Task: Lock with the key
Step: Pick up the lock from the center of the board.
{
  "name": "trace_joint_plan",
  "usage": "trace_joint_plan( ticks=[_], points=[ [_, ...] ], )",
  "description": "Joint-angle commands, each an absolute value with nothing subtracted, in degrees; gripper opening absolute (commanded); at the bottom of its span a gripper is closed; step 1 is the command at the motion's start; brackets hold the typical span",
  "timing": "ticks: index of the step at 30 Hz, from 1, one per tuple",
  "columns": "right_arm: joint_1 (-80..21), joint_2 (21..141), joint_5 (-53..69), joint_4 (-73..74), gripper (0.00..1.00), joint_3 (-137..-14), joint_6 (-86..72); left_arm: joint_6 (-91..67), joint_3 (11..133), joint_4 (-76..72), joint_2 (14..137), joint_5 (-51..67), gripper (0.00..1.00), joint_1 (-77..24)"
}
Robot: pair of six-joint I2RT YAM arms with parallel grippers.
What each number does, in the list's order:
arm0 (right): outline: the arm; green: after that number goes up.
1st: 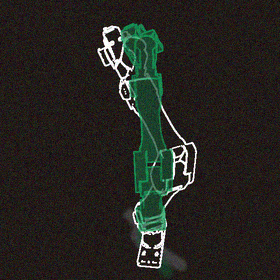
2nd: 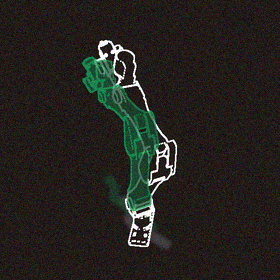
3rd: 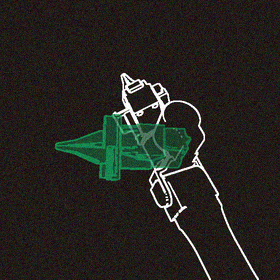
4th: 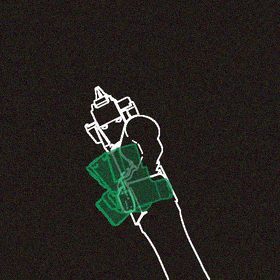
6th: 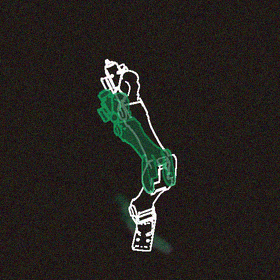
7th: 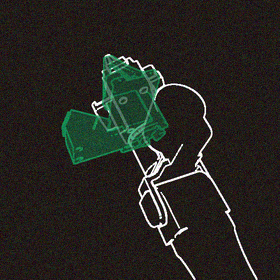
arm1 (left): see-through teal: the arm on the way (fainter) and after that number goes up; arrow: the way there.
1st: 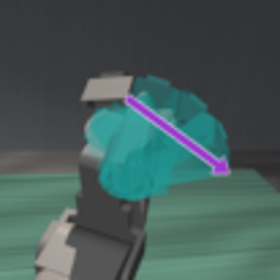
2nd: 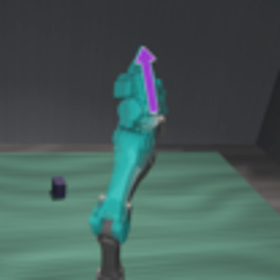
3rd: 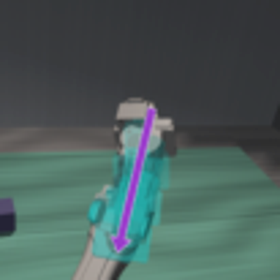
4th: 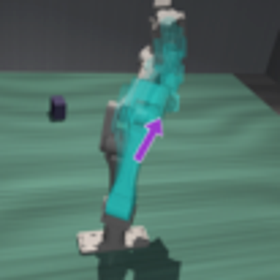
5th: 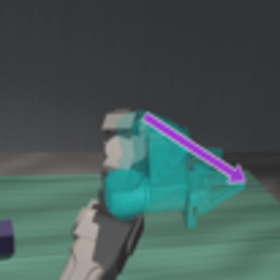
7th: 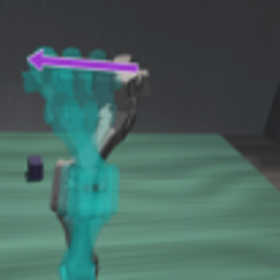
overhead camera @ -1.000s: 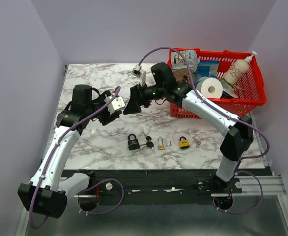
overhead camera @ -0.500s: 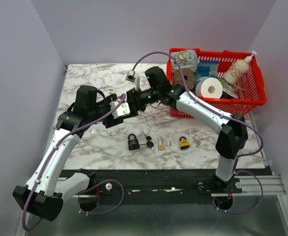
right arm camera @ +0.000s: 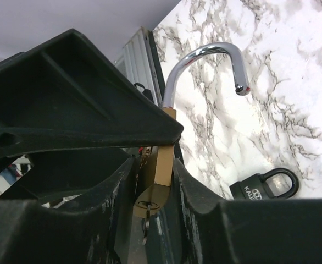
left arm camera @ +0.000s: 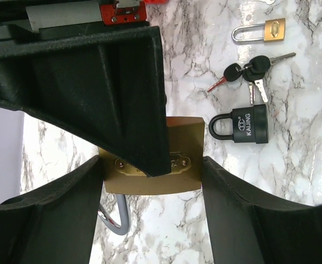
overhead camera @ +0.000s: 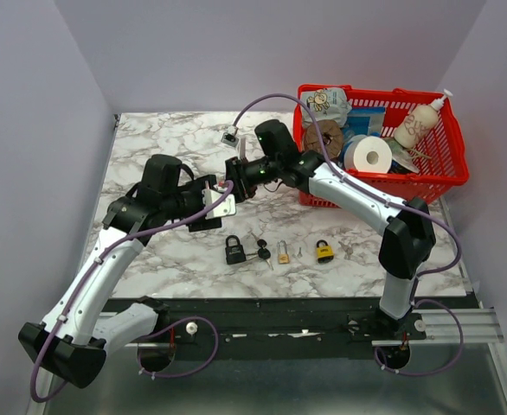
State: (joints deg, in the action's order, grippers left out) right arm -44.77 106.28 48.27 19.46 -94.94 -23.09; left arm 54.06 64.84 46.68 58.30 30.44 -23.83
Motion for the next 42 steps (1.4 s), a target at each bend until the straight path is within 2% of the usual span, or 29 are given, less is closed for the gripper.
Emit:
trace_joint_plan(
  ticks=[1,4,5,6,7,9,10,11,13,16,18,23,28,34,35,38,42],
  points=[
    [-45.4,106.9,52.4,18.4,0.37,-93.3,-24.3,56.8,67.9,42.7,58.2,30.3,0.08,-24.3],
    [-45.4,106.8,53.3,18.4,0.38,-92.8,-24.8,57.8,67.9,42.8,58.5,30.1,0.08,-24.4],
    [-45.4,106.8,54.2,18.2,0.30,-92.9,-24.6,58.2,67.8,43.0,58.6,30.1,0.08,-24.4],
    [-45.5,106.7,54.3,18.1,0.06,-93.1,-24.7,58.2,67.5,42.8,58.5,29.8,0.08,-24.4],
    [-45.5,106.3,53.8,18.0,0.01,-93.1,-25.0,58.1,67.2,42.6,58.4,29.5,0.09,-24.3],
    [-45.4,105.9,53.2,17.9,0.01,-93.9,-25.1,57.8,67.1,42.7,58.4,28.3,0.17,-24.5],
    [-45.4,105.5,53.4,17.9,0.01,-94.0,-25.0,57.5,67.0,42.7,58.3,27.6,0.24,-24.4],
    [-45.3,105.1,53.5,17.9,0.01,-94.2,-24.9,56.1,67.0,43.0,58.2,26.8,0.43,-24.5],
    [-44.7,104.3,53.8,17.9,0.01,-94.5,-24.6,54.9,67.1,44.0,58.2,25.8,0.56,-24.3],
    [-43.2,102.6,55.0,17.9,0.01,-94.4,-24.0,52.7,66.6,46.4,57.2,28.9,0.84,-21.7],
    [-41.7,101.1,55.9,17.9,0.01,-94.0,-23.6,50.1,66.0,46.0,55.4,31.7,0.87,-19.6],
    [-39.8,98.0,59.5,17.9,0.01,-92.3,-21.1,45.0,63.4,41.3,51.0,37.5,0.89,-14.1],
    [-39.7,93.7,64.8,17.8,0.01,-90.3,-17.1,47.7,59.7,40.0,46.8,41.2,0.87,-12.0],
    [-39.7,89.7,67.4,14.7,0.00,-87.6,-16.3,49.6,59.1,35.9,43.7,44.9,0.72,-12.0],
    [-39.7,89.0,67.6,14.5,0.01,-87.5,-16.0,49.3,59.8,36.6,43.9,45.5,0.64,-12.0],
    [-39.7,87.2,67.8,14.3,0.01,-86.6,-13.6,49.3,62.9,39.7,45.5,48.5,0.51,-12.0],
    [-39.7,85.1,66.8,14.3,0.01,-86.3,-11.1,45.2,64.4,39.6,46.1,52.6,0.46,-12.1]
  ],
)
